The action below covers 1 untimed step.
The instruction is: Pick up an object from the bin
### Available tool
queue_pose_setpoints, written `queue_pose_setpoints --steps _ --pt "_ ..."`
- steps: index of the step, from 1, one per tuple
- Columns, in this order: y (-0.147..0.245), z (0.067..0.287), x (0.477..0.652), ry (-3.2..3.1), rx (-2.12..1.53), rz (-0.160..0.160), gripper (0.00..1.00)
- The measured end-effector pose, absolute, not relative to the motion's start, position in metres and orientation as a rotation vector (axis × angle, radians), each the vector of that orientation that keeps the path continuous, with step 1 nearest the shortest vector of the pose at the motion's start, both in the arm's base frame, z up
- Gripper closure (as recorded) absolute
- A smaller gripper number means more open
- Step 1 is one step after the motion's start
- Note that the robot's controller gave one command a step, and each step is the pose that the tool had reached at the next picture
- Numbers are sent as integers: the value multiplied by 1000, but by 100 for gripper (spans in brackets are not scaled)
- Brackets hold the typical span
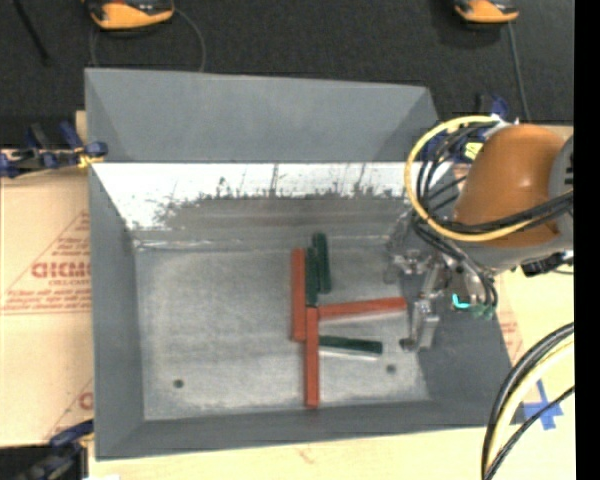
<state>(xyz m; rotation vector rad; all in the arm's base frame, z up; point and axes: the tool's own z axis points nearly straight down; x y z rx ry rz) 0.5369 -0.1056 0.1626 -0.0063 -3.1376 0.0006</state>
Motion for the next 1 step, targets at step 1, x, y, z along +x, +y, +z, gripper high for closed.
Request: queue_pose_setpoints --steps 1 --pt "-90 68 583 -3142 -4 1 0"
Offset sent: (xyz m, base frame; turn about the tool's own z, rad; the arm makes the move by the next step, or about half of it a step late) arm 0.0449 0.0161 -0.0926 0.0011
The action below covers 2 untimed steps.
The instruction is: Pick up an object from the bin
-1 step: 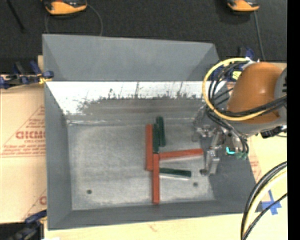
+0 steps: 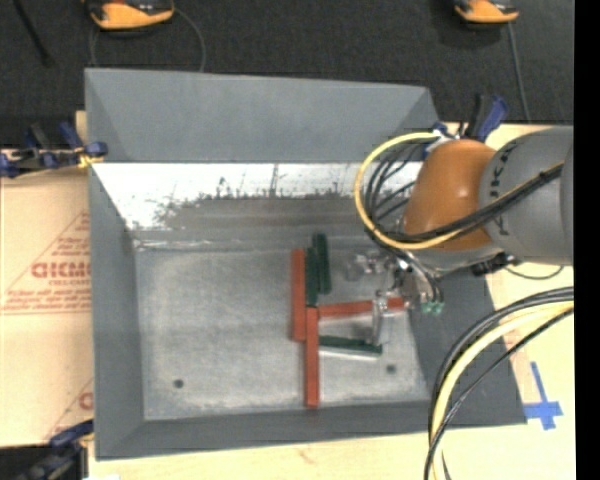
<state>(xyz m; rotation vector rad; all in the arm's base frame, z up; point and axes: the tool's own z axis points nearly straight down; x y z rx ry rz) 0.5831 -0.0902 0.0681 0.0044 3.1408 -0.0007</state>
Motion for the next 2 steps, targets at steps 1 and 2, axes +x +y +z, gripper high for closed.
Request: queue_pose_setpoints --steps 1,2 --pt "-102 102 570 3131 135 -1 0" --pt "-85 101 577 3134 72 -1 0"
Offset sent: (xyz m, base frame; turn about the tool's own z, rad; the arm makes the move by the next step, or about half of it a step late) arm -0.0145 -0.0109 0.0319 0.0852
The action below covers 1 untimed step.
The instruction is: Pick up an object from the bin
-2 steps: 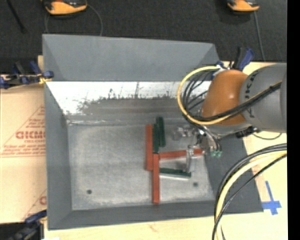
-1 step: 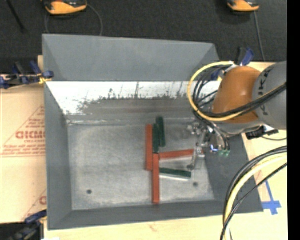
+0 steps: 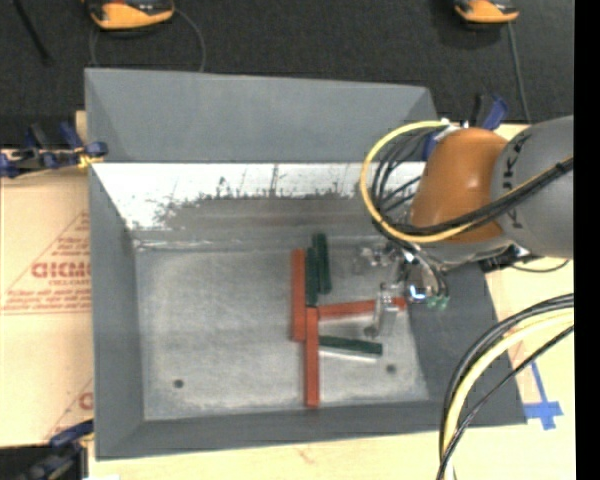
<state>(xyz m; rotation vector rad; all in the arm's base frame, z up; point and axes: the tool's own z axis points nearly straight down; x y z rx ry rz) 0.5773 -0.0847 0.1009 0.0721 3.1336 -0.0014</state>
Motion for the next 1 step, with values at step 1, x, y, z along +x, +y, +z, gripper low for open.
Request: queue_pose_setpoints --steps 1 --pt "-88 70 569 3138 57 -3 0"
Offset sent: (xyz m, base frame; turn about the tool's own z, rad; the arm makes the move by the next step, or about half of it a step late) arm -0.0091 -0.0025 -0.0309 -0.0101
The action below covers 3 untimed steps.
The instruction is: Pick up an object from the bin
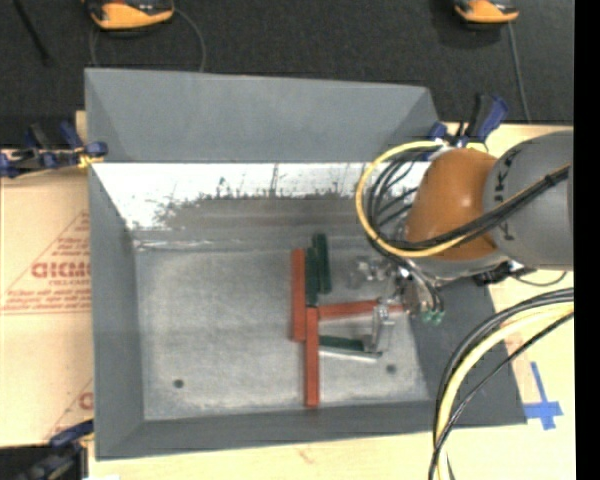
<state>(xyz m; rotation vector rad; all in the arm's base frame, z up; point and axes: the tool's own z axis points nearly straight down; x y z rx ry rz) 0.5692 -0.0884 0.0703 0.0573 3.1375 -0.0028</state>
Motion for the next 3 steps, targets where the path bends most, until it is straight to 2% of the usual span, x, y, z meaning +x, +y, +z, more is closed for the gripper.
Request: queue_pose_setpoints --steps 1,2,3 --pt "-89 72 571 3133 55 -3 0" --pt "-90 73 572 3133 53 -3 100" --pt "-91 118 574 3133 51 -4 100"
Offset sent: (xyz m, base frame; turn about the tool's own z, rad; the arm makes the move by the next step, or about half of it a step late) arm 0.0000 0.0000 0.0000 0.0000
